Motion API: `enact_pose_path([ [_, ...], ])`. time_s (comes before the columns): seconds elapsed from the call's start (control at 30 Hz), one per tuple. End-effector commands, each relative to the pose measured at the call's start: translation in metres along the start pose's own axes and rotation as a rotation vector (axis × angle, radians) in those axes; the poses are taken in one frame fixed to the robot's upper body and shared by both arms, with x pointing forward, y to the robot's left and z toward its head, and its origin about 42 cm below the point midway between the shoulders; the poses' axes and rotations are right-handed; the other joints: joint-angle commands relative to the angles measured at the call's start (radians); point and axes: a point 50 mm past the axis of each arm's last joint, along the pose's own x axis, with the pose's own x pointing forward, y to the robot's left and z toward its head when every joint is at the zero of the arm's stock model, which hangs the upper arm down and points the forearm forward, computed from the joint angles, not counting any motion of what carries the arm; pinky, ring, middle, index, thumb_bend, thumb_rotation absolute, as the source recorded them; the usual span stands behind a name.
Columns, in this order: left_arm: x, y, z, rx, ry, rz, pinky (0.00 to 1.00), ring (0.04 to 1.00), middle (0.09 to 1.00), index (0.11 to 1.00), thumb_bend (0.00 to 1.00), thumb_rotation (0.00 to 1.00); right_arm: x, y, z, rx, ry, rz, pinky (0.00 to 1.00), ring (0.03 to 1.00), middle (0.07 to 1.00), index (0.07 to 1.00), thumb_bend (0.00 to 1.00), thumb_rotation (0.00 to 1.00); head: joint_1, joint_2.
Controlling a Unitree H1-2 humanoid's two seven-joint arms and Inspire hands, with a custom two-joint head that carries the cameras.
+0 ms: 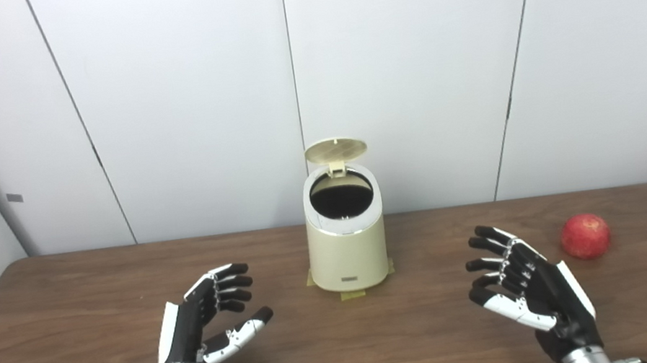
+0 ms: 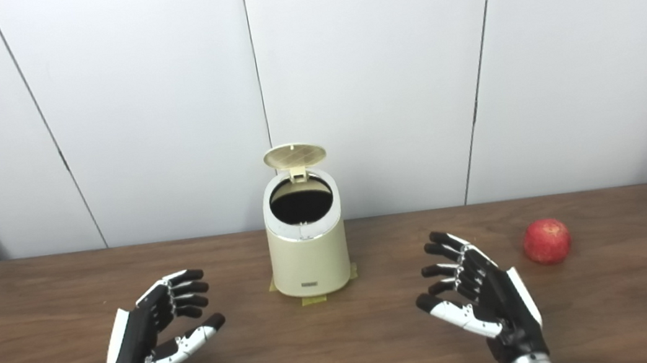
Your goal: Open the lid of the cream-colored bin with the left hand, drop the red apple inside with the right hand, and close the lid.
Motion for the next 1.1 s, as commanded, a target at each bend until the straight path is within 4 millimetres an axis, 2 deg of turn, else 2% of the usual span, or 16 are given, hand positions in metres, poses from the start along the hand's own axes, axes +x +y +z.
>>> enact_pose_path([
  [0.0,0.011,0.006,0.019,-0.002,-0.110,0.006,0.61,0.632,0.675,0.718,0.69,0.05,0.026,-0.017,0.035,-0.064,-0.138,-0.006,0.56,0.656,0.783,0.796,0.81,0.31,-0.030,-0.001],
  [0.07,0.009,0.009,0.019,-0.011,-0.099,0.002,0.62,0.646,0.682,0.721,0.68,0.05,0.034,-0.030,0.040,-0.096,-0.170,-0.012,0.56,0.652,0.777,0.790,0.80,0.29,-0.082,-0.010],
  [0.1,0.009,0.010,0.018,-0.015,-0.095,0.001,0.62,0.653,0.687,0.722,0.68,0.05,0.036,-0.034,0.041,-0.105,-0.181,-0.014,0.57,0.652,0.773,0.787,0.80,0.28,-0.082,-0.010],
  [0.13,0.008,0.012,0.017,-0.012,-0.091,0.004,0.62,0.656,0.689,0.723,0.68,0.05,0.041,-0.043,0.043,-0.117,-0.173,-0.034,0.57,0.652,0.771,0.785,0.79,0.27,-0.125,-0.022],
  [0.23,0.006,0.019,0.013,-0.001,-0.087,0.010,0.63,0.658,0.699,0.726,0.66,0.01,0.050,-0.059,0.048,-0.164,-0.169,-0.072,0.61,0.656,0.768,0.785,0.85,0.29,-0.184,-0.042],
  [0.4,0.003,0.027,0.008,-0.006,-0.086,0.017,0.64,0.710,0.750,0.738,0.60,0.00,0.058,-0.068,0.078,-0.255,-0.207,-0.097,0.56,0.639,0.801,0.902,0.80,0.25,-0.275,-0.064],
  [0.47,0.003,0.031,0.007,0.005,-0.092,0.023,0.66,0.732,0.769,0.753,0.57,0.00,0.060,-0.076,0.099,-0.319,-0.207,-0.150,0.57,0.654,0.801,0.905,0.80,0.22,-0.317,-0.073],
  [0.57,0.004,0.036,0.006,0.016,-0.092,0.037,0.66,0.724,0.764,0.750,0.56,0.00,0.064,-0.090,0.118,-0.414,-0.209,-0.205,0.56,0.680,0.799,0.879,0.80,0.22,-0.346,-0.073],
  [0.77,0.006,0.041,0.007,0.017,-0.069,0.049,0.67,0.709,0.748,0.744,0.56,0.00,0.077,-0.123,0.133,-0.550,-0.156,-0.236,0.52,0.678,0.810,0.850,0.81,0.07,-0.365,-0.073],
  [1.0,0.006,0.042,0.012,-0.005,-0.067,0.028,0.71,0.738,0.763,0.766,0.55,0.00,0.089,-0.162,0.130,-0.657,-0.068,-0.257,0.64,0.774,0.836,0.863,0.86,0.18,-0.363,-0.057],
  [1.07,0.006,0.042,0.015,0.004,-0.065,0.021,0.73,0.732,0.758,0.776,0.54,0.00,0.092,-0.170,0.125,-0.673,-0.033,-0.237,0.71,0.824,0.861,0.878,0.89,0.21,-0.362,-0.056],
])
